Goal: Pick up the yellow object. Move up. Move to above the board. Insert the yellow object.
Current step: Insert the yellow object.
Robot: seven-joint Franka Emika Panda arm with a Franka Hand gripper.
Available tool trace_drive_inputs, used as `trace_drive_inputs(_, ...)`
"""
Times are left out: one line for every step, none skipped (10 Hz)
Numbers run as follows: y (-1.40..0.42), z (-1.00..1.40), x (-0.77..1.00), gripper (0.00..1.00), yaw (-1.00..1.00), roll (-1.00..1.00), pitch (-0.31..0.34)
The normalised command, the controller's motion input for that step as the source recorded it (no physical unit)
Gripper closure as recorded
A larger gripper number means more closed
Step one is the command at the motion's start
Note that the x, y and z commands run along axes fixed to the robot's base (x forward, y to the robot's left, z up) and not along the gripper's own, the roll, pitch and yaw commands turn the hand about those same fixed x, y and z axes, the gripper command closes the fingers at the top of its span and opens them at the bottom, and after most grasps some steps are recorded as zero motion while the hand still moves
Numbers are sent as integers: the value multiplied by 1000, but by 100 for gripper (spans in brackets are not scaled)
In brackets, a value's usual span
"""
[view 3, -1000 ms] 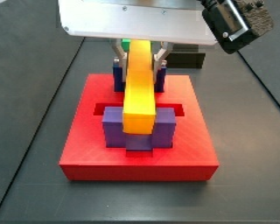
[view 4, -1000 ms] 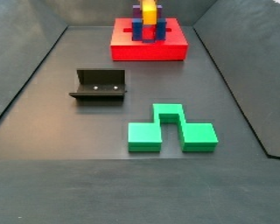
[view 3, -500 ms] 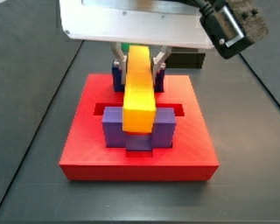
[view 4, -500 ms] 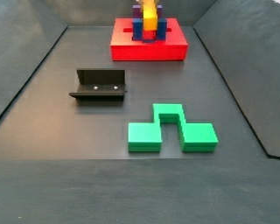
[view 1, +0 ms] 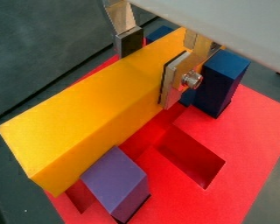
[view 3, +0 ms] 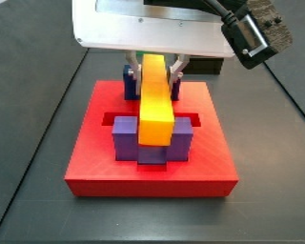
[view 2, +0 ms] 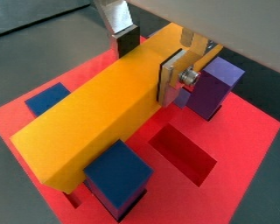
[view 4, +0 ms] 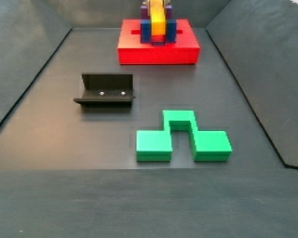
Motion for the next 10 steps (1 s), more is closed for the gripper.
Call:
trace_drive_inputs(0,-111,191,100,197,150,23)
trace_drive_inputs(0,-163,194,100,194,224,37)
trace_drive_inputs(0,-226,177,100,180,279,44)
trace_drive_inputs(-23,-194,157,100,160,260,50)
trace_drive_inputs(-63,-97,9,100,57,131,36)
trace_drive_inputs(-60,-106,0,100,0,104,16)
trace_drive_inputs(-86,-229,0,100,0,129,0)
trace_drive_inputs(-140,-297,0,100,0,177,0)
trace_drive_inputs(-149,-374,0,100,0,221,0)
trace_drive_inputs(-137,-386,0,100,0,229,0)
